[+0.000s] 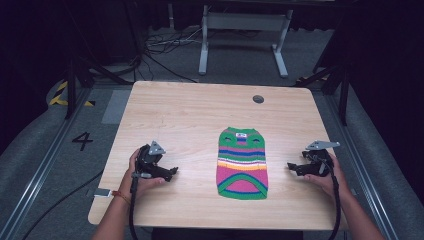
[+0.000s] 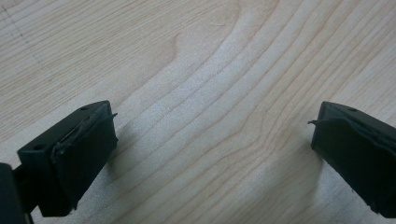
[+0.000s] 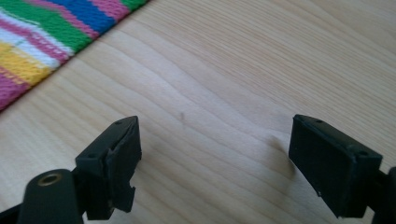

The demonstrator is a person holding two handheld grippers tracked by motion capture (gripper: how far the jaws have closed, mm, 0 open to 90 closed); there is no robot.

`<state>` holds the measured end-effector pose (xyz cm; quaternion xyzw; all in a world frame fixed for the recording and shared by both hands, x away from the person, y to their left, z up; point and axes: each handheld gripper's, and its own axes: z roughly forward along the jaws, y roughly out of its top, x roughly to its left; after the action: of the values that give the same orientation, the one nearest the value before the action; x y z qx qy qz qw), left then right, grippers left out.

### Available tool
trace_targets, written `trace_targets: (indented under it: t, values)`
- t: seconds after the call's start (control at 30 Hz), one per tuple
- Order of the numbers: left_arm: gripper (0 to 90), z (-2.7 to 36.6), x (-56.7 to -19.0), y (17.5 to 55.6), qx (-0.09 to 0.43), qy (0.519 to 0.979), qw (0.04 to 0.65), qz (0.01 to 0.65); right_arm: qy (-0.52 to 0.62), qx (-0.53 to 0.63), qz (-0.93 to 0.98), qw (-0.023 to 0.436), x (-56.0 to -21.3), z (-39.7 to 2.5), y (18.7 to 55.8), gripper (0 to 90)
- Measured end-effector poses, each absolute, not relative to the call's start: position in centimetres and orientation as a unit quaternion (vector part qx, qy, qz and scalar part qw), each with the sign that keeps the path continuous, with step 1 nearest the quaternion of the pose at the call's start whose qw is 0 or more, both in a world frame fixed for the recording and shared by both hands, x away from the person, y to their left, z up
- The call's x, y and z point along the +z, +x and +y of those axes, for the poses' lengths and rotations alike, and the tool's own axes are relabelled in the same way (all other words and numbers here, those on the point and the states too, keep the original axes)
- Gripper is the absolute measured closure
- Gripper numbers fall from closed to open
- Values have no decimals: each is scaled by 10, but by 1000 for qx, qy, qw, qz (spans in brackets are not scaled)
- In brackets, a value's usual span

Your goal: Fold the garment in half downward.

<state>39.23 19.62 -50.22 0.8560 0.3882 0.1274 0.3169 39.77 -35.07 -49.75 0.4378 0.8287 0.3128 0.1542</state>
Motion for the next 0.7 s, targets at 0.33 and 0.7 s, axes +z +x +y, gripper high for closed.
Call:
trace_targets:
  t: [0.33, 0.7]
  values:
    - [26, 189, -502, 393, 130, 856, 321, 384, 389, 333, 845, 153, -486, -328, 387, 235]
    - [183, 164, -496, 390, 123, 866, 333, 351, 329, 357, 862, 145, -478, -296, 375, 280]
